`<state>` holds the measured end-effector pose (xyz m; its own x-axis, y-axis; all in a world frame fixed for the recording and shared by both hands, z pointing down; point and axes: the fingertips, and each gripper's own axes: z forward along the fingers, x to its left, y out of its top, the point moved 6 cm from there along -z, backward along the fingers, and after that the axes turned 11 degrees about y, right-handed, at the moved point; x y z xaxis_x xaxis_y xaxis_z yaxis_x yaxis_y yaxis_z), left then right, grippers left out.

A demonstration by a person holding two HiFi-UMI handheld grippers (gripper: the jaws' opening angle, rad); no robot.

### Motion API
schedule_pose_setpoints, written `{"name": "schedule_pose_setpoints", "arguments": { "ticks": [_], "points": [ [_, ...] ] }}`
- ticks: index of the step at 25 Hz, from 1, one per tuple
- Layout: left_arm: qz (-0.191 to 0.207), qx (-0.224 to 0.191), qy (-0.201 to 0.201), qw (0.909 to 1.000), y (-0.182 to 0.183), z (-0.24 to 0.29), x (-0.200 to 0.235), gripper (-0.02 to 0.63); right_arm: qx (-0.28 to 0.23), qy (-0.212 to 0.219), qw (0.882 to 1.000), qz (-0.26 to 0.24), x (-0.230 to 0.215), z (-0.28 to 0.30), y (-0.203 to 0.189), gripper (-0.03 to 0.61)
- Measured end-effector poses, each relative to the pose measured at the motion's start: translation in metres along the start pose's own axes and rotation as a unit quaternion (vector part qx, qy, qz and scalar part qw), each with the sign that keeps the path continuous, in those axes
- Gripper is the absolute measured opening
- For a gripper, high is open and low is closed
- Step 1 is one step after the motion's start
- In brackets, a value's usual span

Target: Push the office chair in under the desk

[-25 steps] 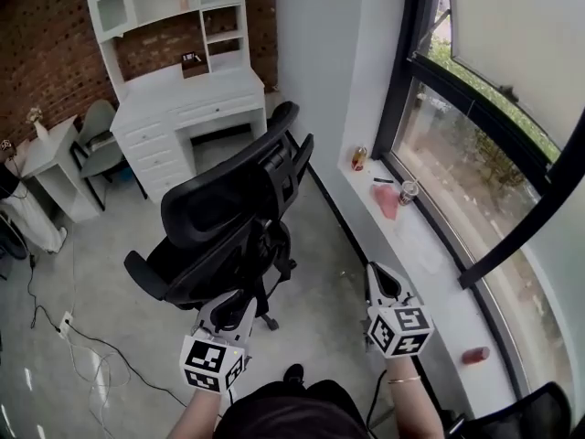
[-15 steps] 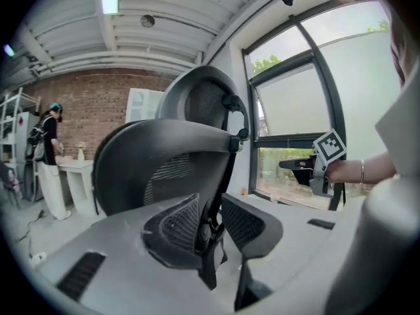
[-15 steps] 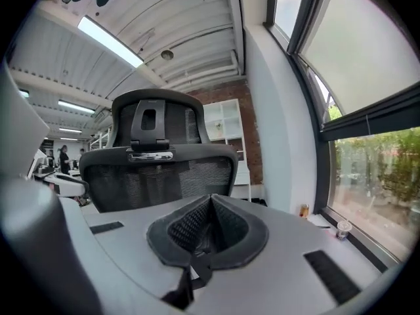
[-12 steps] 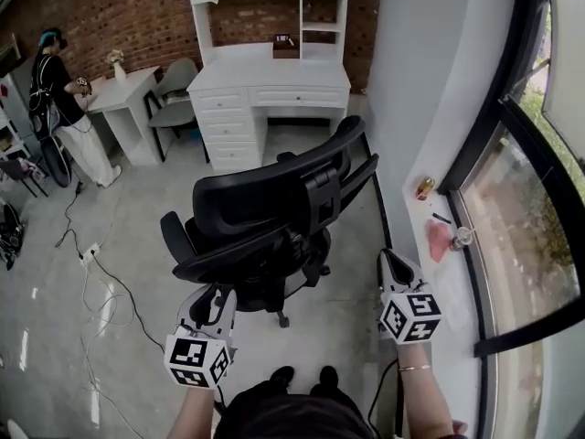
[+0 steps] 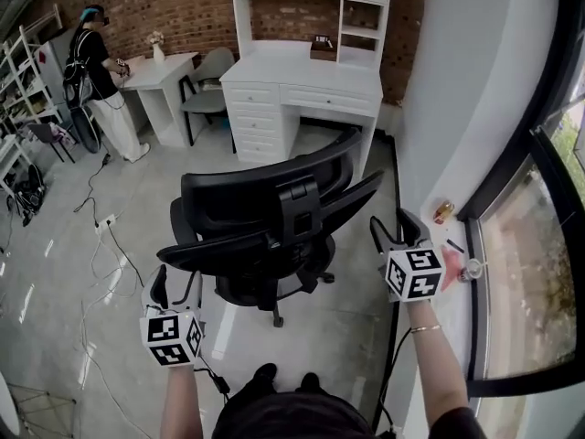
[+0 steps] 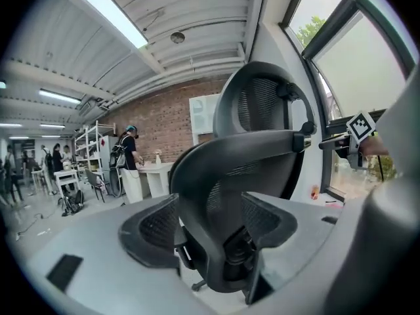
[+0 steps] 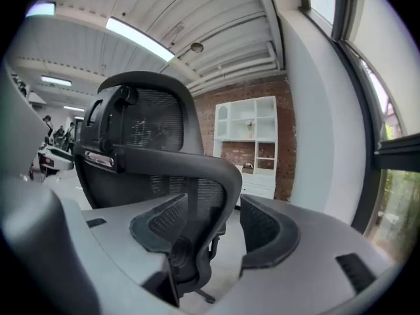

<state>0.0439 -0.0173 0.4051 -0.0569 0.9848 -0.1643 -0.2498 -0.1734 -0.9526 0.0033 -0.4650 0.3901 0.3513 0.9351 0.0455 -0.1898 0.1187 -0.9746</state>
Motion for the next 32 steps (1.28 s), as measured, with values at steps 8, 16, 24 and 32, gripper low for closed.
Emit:
{"name": "schedule_pose_setpoints", "arguments": {
  "ticks": [8, 16, 24, 32],
  "points": [
    [0.006, 0.021, 0.063, 0.9978, 0.006, 0.021, 0.0, 0.301, 0.051, 0.04, 0.992, -0.105, -0.045, 0.069, 0.015, 0.295],
    [0.024, 0.017, 0.065, 0.9975, 0.016, 0.04, 0.008, 0.298, 0.089, 0.087, 0.98, -0.153, -0.052, 0.103, 0.01, 0.296],
    [0.031, 0.019, 0.045, 0.9983, 0.021, 0.055, 0.016, 0.29, 0.085, 0.069, 0.984, -0.142, -0.051, 0.095, 0.011, 0.296],
    [0.04, 0.008, -0.011, 0.9991, 0.014, 0.079, 0.074, 0.291, 0.063, 0.051, 0.989, -0.126, 0.008, 0.059, 0.003, 0.261]
  ]
}}
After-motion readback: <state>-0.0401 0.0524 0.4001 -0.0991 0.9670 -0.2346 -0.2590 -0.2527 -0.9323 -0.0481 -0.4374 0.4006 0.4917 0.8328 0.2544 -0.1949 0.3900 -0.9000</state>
